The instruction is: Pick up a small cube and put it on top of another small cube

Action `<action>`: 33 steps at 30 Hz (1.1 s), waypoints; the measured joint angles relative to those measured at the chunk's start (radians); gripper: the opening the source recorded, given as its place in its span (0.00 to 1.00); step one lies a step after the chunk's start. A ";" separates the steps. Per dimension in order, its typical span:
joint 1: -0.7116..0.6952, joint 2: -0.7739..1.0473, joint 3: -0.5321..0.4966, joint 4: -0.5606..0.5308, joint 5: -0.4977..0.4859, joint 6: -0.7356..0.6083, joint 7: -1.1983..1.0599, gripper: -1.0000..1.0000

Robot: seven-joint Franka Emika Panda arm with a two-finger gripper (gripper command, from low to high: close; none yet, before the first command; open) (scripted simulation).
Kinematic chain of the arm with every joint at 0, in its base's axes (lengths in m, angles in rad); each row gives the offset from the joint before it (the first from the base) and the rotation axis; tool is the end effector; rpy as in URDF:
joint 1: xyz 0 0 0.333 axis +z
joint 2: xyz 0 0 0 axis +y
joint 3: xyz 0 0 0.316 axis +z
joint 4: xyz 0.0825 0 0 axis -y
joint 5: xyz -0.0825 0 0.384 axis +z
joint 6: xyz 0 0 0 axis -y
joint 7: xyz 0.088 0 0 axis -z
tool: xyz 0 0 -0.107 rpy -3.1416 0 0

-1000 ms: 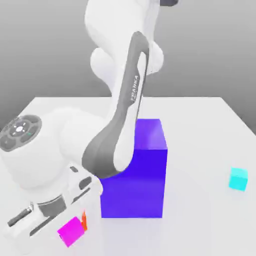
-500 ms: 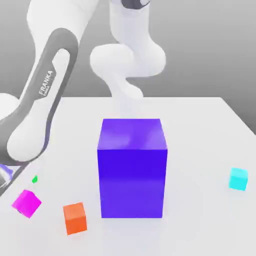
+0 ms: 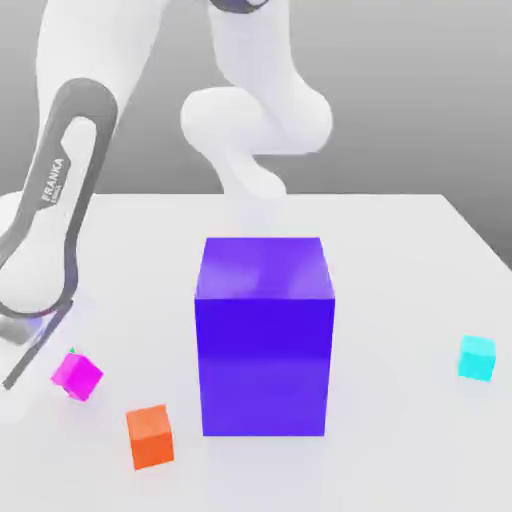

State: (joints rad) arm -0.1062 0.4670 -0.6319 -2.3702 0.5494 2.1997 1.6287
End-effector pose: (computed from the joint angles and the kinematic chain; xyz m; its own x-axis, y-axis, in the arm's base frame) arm 0.3176 -0.3052 0.1366 -0.9445 -0.3220 0.0643 -0.2592 0.8513 0.4562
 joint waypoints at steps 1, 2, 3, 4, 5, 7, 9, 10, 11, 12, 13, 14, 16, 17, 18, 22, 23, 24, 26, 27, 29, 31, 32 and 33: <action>-0.001 -0.013 -0.003 -0.013 0.000 0.011 -0.017 0.00; 0.001 -0.026 -0.009 -0.027 0.000 0.022 -0.035 0.00; 0.001 -0.041 -0.014 -0.041 -0.002 0.034 -0.051 0.00; 0.003 -0.056 -0.019 -0.055 -0.005 0.048 -0.066 0.00; 0.004 -0.073 -0.025 -0.069 -0.009 0.062 -0.081 0.00; 0.010 -0.109 -0.039 -0.098 -0.021 0.094 -0.107 0.00; 0.019 -0.148 -0.056 -0.127 -0.040 0.128 -0.128 0.00; 0.024 -0.169 -0.066 -0.142 -0.053 0.147 -0.136 0.00; 0.029 -0.191 -0.077 -0.158 -0.067 0.166 -0.143 0.00; 0.034 -0.215 -0.087 -0.173 -0.086 0.187 -0.147 0.00; 0.040 -0.239 -0.099 -0.189 -0.107 0.208 -0.149 0.00; 0.046 -0.263 -0.111 -0.205 -0.132 0.230 -0.148 0.00; 0.055 -0.316 -0.136 -0.238 -0.195 0.276 -0.137 0.00; 0.059 -0.344 -0.148 -0.255 -0.233 0.299 -0.126 0.00; 0.059 -0.373 -0.159 -0.272 -0.278 0.323 -0.111 0.00; -0.002 -0.490 -0.166 -0.336 -0.511 0.406 -0.013 0.00; -0.021 -0.518 -0.161 -0.351 -0.579 0.423 0.021 0.00; -0.052 -0.539 -0.160 -0.359 -0.631 0.437 0.069 0.00; -0.081 -0.535 -0.168 -0.365 -0.651 0.478 0.114 0.00; -0.071 -0.500 -0.166 -0.366 -0.600 0.508 0.083 0.00; -0.097 -0.413 -0.110 -0.362 -0.444 0.571 -0.023 0.00; -0.164 -0.327 -0.009 -0.353 -0.274 0.627 -0.145 0.00; -0.191 -0.299 0.030 -0.349 -0.219 0.645 -0.185 1.00; -0.191 -0.299 0.030 -0.349 -0.219 0.645 -0.185 1.00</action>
State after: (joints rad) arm -0.2975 0.1682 -0.6015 -2.7190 0.3302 2.8449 1.4439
